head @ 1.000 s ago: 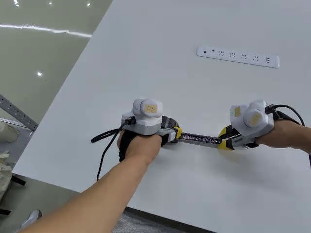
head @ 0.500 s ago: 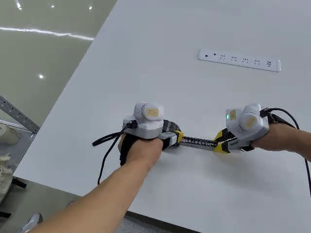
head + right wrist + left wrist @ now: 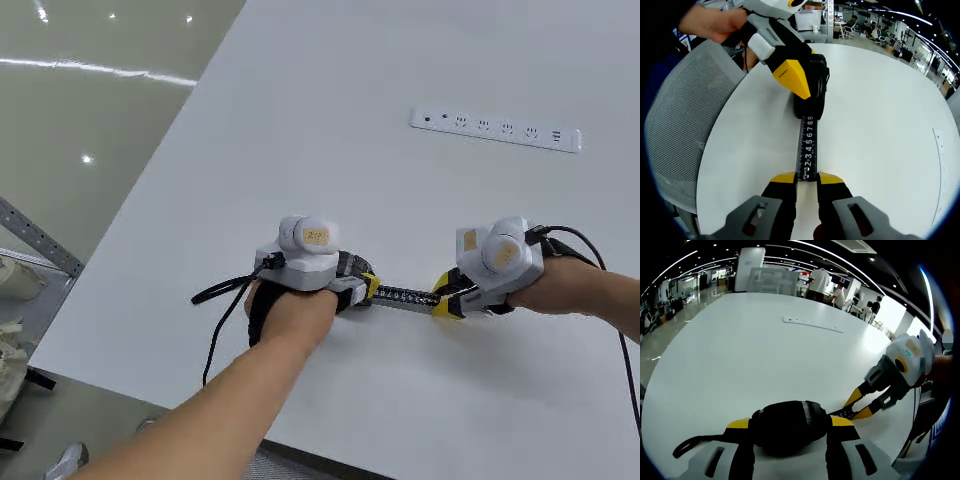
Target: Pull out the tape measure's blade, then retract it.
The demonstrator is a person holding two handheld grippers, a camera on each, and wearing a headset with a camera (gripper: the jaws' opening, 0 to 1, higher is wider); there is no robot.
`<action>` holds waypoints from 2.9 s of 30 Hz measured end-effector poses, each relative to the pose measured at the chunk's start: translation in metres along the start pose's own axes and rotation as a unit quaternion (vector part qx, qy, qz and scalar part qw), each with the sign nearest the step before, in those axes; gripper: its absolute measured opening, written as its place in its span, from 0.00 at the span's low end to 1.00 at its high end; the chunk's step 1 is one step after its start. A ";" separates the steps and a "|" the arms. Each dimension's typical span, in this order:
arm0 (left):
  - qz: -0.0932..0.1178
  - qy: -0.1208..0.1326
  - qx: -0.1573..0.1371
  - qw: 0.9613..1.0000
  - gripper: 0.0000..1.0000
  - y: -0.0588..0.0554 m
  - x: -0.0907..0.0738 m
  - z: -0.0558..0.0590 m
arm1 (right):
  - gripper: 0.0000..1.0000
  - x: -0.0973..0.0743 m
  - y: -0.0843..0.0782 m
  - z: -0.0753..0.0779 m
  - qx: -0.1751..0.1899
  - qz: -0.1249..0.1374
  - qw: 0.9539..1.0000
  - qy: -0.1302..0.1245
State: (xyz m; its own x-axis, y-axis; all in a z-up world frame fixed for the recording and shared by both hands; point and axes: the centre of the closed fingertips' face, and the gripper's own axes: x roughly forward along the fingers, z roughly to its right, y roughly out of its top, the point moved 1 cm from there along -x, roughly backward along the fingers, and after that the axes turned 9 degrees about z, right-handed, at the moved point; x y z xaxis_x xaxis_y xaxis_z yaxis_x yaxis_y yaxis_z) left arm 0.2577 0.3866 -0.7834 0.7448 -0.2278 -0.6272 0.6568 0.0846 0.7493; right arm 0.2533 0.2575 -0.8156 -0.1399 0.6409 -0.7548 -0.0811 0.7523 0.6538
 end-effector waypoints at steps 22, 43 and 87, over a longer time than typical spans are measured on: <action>0.006 -0.009 -0.008 1.000 0.53 0.001 -0.002 -0.002 | 0.11 0.012 0.010 0.003 -0.003 0.010 1.000 -0.002; 0.006 -0.016 -0.013 1.000 0.52 0.002 -0.001 -0.003 | 0.11 0.023 0.024 0.004 -0.007 0.021 1.000 -0.003; 0.005 -0.019 -0.017 1.000 0.52 0.002 -0.002 -0.004 | 0.11 0.046 0.050 0.006 -0.018 0.026 1.000 -0.002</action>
State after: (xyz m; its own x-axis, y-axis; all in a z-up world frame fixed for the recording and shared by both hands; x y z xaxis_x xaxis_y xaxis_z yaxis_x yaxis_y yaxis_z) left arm 0.2578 0.3910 -0.7814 0.7469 -0.2626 -0.6109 0.6534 0.1189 0.7476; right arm 0.2484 0.3253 -0.8184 -0.1403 0.6797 -0.7200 -0.1085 0.7122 0.6935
